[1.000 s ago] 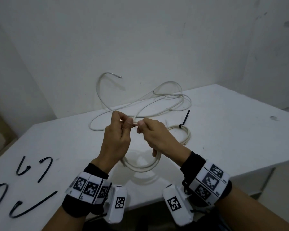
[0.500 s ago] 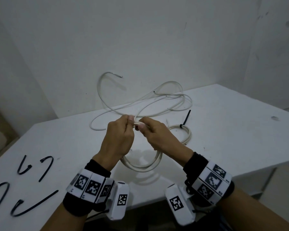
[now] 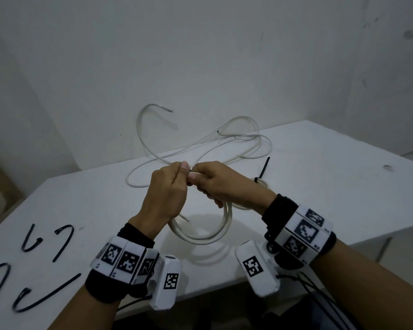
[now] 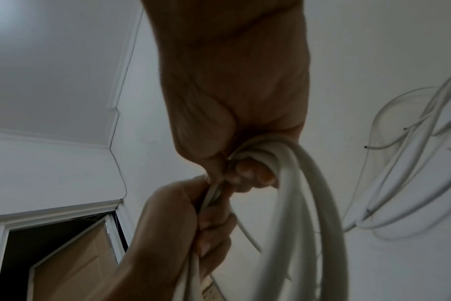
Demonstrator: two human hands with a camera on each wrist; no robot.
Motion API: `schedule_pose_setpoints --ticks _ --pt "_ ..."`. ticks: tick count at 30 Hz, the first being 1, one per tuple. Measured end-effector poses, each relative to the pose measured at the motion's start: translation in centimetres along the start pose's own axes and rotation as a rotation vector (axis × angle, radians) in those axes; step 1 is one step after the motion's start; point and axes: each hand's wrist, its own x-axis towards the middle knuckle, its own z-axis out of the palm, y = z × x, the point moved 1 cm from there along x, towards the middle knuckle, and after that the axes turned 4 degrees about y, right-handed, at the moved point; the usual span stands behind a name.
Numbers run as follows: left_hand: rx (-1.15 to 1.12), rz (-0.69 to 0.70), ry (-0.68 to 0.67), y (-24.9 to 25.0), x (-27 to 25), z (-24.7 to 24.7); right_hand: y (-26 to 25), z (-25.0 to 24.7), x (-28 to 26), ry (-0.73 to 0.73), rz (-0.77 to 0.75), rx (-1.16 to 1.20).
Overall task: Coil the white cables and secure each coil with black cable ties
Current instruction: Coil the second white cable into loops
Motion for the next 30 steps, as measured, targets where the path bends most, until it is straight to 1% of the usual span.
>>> schedule_pose_setpoints --ticks 3,5,8,11,13,15,16,17,18,20,21,23,25,30 --pt "-0.012 -0.01 0.03 -0.1 -0.1 0.0 0.5 0.6 0.0 0.082 -0.027 0.027" --pt "0.007 -0.049 0.036 0.2 -0.2 -0.1 0.7 0.8 -0.2 0.125 -0.047 0.058" --pt "0.065 -0.058 0.019 0.5 -0.3 -0.5 0.8 1.1 -0.1 0.155 -0.074 0.038" --pt "0.077 -0.036 -0.021 -0.1 -0.4 -1.1 1.1 0.8 0.3 0.177 -0.055 0.023" --pt "0.165 -0.023 -0.061 -0.6 -0.5 -1.4 1.3 0.6 0.3 0.176 -0.04 0.029" --pt "0.275 -0.004 -0.071 -1.1 -0.3 -1.8 1.6 0.6 0.4 0.167 -0.037 0.024" --pt "0.29 -0.008 -0.085 -1.3 -0.1 -2.0 1.7 0.7 0.4 0.165 -0.038 0.029" --pt "0.249 -0.04 -0.13 -1.3 0.1 -2.1 1.9 0.7 0.5 0.169 -0.039 0.041" --pt "0.145 -0.099 -0.201 -1.4 0.2 -2.2 1.9 0.7 0.6 0.175 -0.041 0.054" --pt "-0.195 -0.26 -0.316 -1.3 0.0 -1.9 2.0 0.6 1.0 0.18 -0.057 0.059" --pt "-0.335 -0.332 -0.33 -1.1 -0.2 -1.9 2.0 0.6 1.2 0.176 -0.066 0.053" --pt "-0.481 -0.416 -0.293 -1.1 -0.5 -1.6 2.1 0.4 1.5 0.176 -0.071 0.044" --pt "-0.556 -0.471 -0.22 -1.1 -0.5 -1.0 2.1 0.3 1.9 0.2 -0.083 -0.007" --pt "-0.583 -0.464 0.03 -1.3 -0.2 -0.1 2.8 0.5 2.0 0.3 -0.103 -0.16"
